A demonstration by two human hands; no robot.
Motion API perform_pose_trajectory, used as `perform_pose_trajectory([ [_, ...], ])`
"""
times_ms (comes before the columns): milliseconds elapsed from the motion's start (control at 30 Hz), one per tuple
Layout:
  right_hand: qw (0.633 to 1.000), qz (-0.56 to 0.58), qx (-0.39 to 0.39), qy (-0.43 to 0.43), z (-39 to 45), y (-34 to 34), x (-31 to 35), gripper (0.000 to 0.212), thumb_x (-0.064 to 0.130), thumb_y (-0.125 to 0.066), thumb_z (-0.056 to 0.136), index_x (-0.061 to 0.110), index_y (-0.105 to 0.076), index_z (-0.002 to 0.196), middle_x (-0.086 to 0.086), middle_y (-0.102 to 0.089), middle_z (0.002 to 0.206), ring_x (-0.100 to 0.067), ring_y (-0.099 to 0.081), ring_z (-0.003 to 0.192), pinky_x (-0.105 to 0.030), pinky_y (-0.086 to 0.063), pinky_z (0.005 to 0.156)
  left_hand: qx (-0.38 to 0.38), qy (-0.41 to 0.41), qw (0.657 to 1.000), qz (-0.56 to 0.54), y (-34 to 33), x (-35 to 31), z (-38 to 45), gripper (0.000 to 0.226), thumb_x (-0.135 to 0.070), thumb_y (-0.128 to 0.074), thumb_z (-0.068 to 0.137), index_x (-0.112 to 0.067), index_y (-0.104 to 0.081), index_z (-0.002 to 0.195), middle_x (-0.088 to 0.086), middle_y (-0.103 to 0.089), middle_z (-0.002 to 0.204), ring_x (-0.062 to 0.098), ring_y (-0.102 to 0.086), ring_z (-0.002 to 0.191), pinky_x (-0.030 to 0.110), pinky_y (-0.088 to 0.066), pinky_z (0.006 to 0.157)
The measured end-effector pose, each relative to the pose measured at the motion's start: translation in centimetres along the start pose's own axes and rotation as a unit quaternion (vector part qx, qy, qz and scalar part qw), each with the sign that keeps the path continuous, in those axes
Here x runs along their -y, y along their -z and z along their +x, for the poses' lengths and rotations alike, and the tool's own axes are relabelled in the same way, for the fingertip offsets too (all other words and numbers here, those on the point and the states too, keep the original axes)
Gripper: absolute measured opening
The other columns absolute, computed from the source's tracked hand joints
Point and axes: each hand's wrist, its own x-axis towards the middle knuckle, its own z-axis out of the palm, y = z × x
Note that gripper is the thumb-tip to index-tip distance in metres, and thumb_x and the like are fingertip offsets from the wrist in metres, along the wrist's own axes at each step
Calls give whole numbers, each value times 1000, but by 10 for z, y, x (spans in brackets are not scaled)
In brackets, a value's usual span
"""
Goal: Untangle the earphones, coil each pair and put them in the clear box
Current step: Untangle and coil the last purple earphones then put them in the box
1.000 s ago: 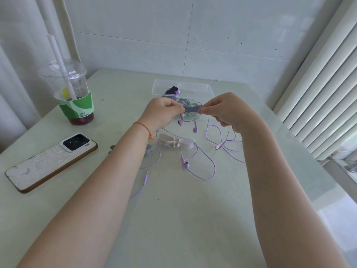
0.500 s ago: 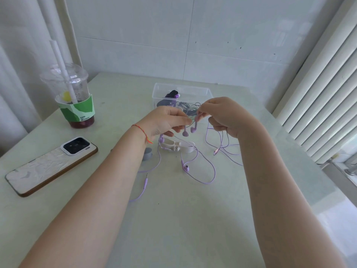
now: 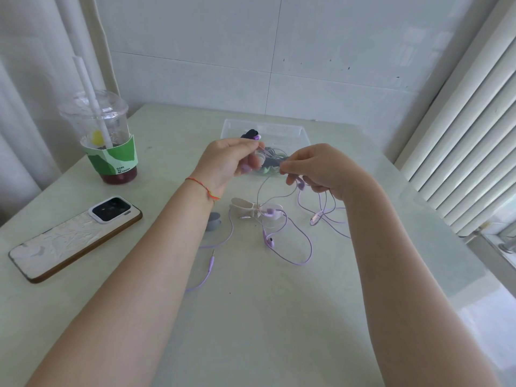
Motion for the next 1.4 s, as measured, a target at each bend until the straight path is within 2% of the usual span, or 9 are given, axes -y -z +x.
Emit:
perform_pose_trajectory([
  [67, 1000, -25, 2, 2, -1, 0, 2, 14, 22, -71, 85, 8, -74, 85, 0, -60, 59, -12, -28, 41, -18, -23, 41, -27, -3, 1000, 9, -1, -1, 0, 11, -18, -63, 93, -15, -72, 87, -9, -41, 44, 9, -35, 42, 22, -43, 53],
  [167, 999, -45, -25, 0, -2, 1, 3, 13, 26, -75, 82, 13, -76, 84, 6, -48, 55, -14, -26, 44, -19, -26, 43, -101, -53, 991, 66, 1, -1, 2, 5, -11, -68, 88, -13, -72, 90, -14, -48, 44, 2, -38, 37, 16, -34, 44],
  [300, 999, -43, -21, 18, -2, -1, 5, 12, 23, -68, 87, 16, -78, 87, 3, -58, 72, -12, -42, 47, -22, -37, 50, -158, -78, 972, 156, 4, 3, 8, 29, -4, -57, 88, -19, -70, 109, -13, -56, 82, -5, -54, 69, 2, -38, 58],
  [400, 997, -56, -37, 25, -2, -2, 8, 13, 30, -71, 85, 19, -78, 86, -1, -58, 75, -19, -43, 62, -25, -36, 56, -92, -58, 984, 139, 0, 0, 4, 15, -11, -62, 89, -19, -73, 96, -5, -65, 86, -4, -59, 68, 10, -43, 66],
  [567, 996, -61, -37, 58, -7, 0, 13, 11, 26, -70, 86, 20, -73, 78, 10, -57, 61, -9, -39, 41, -19, -28, 44, 74, -35, 984, 162, -12, -3, -8, 17, -22, -76, 83, -13, -74, 97, -2, -72, 83, 7, -62, 71, 19, -46, 68],
  [900, 990, -141, 9, 21, -10, 1, 14, 12, 26, -67, 83, 20, -77, 80, 7, -64, 73, -9, -52, 68, -24, -42, 65, -26, 16, 996, 82, -7, -1, -3, 9, -10, -72, 83, -3, -74, 87, 13, -68, 85, 17, -61, 69, 23, -52, 64],
  [1067, 990, -139, -11, 21, -8, 2, 13, 12, 24, -66, 83, 19, -77, 79, 5, -63, 70, -13, -52, 65, -24, -41, 60, -71, 19, 992, 99, -7, -2, -1, 26, -10, -71, 83, -11, -61, 59, 8, -56, 60, 13, -50, 49, 16, -44, 47],
  [1167, 987, -155, -46, 17, -7, 4, 13, 12, 24, -65, 84, 20, -76, 80, -2, -56, 72, -18, -47, 66, -27, -38, 59, -49, 35, 993, 102, -5, -2, -1, 30, -13, -68, 86, -12, -58, 57, -2, -48, 49, 9, -39, 43, 17, -35, 47],
  [1400, 986, -147, -83, 14, -1, 5, 8, 19, 22, -62, 85, 28, -70, 69, -1, -53, 63, -17, -47, 60, -26, -38, 55, 62, 94, 991, -77, 3, -5, -3, 20, -16, -59, 95, -11, -71, 81, -2, -67, 72, 5, -50, 56, 18, -36, 55],
])
